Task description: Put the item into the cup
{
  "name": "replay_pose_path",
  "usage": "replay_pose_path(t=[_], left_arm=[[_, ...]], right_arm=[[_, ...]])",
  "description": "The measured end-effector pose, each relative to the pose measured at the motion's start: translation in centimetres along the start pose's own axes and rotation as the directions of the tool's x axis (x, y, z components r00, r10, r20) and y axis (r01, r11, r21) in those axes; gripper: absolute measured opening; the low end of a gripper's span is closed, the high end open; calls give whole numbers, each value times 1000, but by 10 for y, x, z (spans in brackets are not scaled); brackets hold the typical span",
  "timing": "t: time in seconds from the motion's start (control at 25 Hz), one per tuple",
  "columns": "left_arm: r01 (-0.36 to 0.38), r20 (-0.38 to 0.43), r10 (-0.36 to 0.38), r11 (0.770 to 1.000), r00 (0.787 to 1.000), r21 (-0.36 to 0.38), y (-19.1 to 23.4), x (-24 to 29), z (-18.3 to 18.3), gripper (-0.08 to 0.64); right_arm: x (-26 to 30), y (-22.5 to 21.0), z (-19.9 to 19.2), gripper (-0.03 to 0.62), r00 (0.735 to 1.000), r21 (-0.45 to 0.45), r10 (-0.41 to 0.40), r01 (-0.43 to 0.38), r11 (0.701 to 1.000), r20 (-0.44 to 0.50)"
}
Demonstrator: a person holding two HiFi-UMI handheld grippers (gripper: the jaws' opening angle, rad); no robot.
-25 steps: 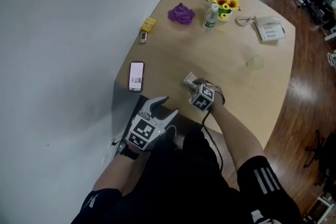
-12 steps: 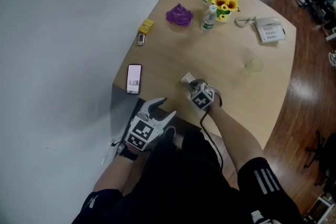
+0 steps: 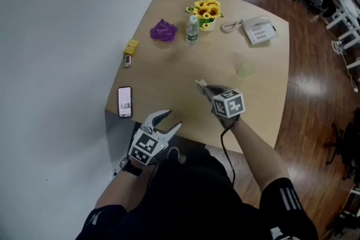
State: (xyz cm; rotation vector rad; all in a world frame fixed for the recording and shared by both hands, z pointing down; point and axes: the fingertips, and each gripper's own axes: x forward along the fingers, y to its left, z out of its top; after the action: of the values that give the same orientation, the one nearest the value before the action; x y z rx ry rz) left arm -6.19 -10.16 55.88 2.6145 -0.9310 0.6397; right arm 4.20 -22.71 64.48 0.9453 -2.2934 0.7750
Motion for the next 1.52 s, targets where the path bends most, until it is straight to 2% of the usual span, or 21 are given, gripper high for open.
replay_pose_path(t=[0.16, 0.32, 0.52, 0.72, 0.92, 1.04, 1.24, 1.52], left_arm=[[60, 10, -60, 997, 998, 43, -15, 28, 21, 201], [110, 18, -112, 990, 994, 83, -32, 56, 44, 201], [141, -2, -142, 985, 990, 101, -45, 82, 54, 201], [143, -36, -140, 986, 989, 89, -52, 101, 54, 201], [137, -57, -132, 987, 990, 87, -57, 115, 55, 201], [130, -64, -124, 988, 990, 85, -58, 121, 57, 201], [119, -80, -113, 989, 990, 84, -61, 127, 56, 201], [119, -93, -112, 990, 989, 78, -60, 139, 56, 201]], right_arm=[[-52, -56, 21, 11, 993, 52, -92, 88, 995, 70], [-97, -121, 30, 9, 974, 97, -200, 190, 977, 105], [-120, -194, 27, 9, 955, 211, -271, 243, 947, 119], [-113, -238, 20, 9, 959, 328, -248, 192, 925, 138], [-97, -259, 14, 11, 966, 382, -216, 146, 913, 146], [-86, -263, 8, 9, 974, 392, -187, 122, 912, 132], [-70, -272, -8, 11, 983, 375, -177, 144, 916, 55], [-57, -271, -16, 11, 990, 373, -143, 131, 918, 4]])
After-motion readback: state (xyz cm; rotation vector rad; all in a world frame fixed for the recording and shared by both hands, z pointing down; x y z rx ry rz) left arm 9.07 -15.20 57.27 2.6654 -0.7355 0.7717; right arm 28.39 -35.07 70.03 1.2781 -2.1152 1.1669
